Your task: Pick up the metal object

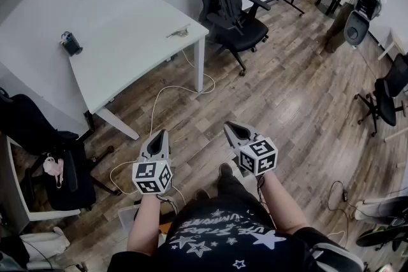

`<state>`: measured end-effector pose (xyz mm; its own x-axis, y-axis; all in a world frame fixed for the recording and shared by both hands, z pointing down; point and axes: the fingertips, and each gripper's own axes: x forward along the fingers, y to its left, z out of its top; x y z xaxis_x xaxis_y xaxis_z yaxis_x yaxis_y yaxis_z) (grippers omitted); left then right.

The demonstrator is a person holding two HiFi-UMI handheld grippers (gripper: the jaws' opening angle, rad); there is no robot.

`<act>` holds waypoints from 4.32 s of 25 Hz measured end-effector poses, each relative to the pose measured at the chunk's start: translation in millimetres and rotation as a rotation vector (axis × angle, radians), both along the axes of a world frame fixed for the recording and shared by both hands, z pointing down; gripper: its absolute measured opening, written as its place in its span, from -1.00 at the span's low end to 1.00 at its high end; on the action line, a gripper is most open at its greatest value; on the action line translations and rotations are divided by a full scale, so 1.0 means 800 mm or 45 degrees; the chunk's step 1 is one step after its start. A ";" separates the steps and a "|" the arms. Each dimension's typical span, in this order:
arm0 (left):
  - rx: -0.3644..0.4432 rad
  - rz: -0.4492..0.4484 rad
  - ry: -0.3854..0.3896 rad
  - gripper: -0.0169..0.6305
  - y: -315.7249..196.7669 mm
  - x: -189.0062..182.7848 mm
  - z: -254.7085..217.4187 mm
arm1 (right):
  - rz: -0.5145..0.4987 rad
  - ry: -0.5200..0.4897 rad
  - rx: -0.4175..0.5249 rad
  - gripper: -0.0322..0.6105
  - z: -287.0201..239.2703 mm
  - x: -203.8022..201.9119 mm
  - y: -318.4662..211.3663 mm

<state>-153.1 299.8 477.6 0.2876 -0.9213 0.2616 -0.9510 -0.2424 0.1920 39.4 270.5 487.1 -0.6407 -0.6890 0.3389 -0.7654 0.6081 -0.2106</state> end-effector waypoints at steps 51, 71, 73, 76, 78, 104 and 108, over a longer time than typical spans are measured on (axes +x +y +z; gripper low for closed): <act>-0.125 -0.097 -0.034 -0.89 -0.252 -0.008 0.041 | 0.010 -0.038 -0.027 -0.74 0.032 0.010 -0.315; -0.083 -0.149 -0.111 -0.89 -0.506 0.062 0.006 | -0.110 -0.098 -0.056 -0.74 0.026 0.061 -0.574; -0.085 -0.136 -0.136 -0.89 -0.517 0.064 0.006 | -0.119 -0.097 -0.062 -0.74 0.029 0.062 -0.580; -0.083 -0.119 -0.185 -0.89 -0.532 0.065 0.009 | -0.115 -0.086 -0.063 -0.74 0.035 0.065 -0.589; -0.088 -0.110 -0.218 -0.89 -0.544 0.064 0.013 | -0.105 -0.083 -0.064 -0.74 0.040 0.067 -0.595; -0.097 0.185 -0.744 -0.06 -0.826 0.016 0.079 | -0.030 -0.020 -0.122 -0.74 0.062 -0.007 -0.816; -0.075 0.231 -0.827 -0.06 -0.865 0.010 0.086 | -0.011 -0.007 -0.140 -0.74 0.066 -0.022 -0.848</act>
<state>-145.3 -391.8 546.4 0.2040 -0.8520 0.4822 -0.8230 -0.4160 -0.3868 22.0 -408.1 539.8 -0.6481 -0.6426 0.4087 -0.7592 0.5875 -0.2801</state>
